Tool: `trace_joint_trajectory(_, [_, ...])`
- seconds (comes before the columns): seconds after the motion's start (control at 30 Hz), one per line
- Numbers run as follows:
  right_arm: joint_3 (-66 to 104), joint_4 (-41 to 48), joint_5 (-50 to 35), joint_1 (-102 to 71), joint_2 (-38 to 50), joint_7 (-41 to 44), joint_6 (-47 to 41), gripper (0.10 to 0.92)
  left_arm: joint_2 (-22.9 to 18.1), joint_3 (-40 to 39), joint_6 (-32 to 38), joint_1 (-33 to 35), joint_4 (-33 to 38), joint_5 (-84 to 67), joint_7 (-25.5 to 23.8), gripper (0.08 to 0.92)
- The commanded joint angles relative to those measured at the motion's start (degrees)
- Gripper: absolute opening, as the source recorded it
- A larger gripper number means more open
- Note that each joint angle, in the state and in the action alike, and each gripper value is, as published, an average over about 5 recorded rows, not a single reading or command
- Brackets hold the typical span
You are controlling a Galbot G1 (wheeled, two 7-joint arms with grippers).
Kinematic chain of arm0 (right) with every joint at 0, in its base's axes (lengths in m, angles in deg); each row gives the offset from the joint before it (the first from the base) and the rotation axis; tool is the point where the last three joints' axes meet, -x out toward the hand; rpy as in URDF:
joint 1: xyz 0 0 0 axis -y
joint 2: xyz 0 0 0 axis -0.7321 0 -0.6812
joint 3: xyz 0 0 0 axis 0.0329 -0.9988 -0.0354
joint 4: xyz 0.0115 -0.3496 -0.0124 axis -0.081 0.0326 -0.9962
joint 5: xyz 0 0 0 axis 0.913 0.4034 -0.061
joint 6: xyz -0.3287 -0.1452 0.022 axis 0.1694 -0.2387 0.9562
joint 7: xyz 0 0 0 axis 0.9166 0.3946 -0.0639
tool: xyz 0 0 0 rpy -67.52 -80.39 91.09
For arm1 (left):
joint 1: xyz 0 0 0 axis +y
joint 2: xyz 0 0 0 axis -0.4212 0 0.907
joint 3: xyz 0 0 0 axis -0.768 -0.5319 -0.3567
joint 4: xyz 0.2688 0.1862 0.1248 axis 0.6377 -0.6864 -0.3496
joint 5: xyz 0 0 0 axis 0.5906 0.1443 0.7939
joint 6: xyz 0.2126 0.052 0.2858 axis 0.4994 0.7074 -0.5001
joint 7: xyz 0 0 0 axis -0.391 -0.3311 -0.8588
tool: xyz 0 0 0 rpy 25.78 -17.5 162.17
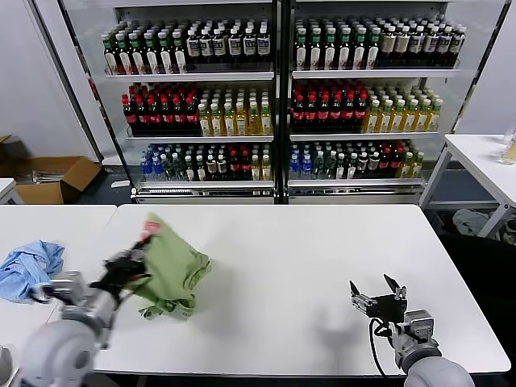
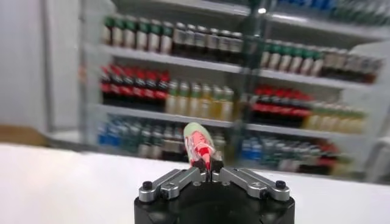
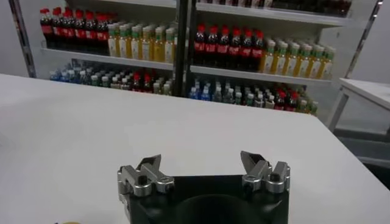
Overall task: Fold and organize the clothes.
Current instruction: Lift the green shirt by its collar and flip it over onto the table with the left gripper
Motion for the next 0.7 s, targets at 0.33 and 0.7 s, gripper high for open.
trace_joint_trajectory(0.33, [-1.1,0.1,0.0,0.0,0.8,0.0,0.1,0.823,1.4,-5.2,0.1,7.9,4.3,29.6,-6.5,0.097])
trace_joint_trajectory(0.7, [-0.6,0.0,0.3,-1.1,0.3,-0.1,0.0,0.823,-19.0,-28.0,3.0,0.9,-3.4,37.1,0.0,0.097])
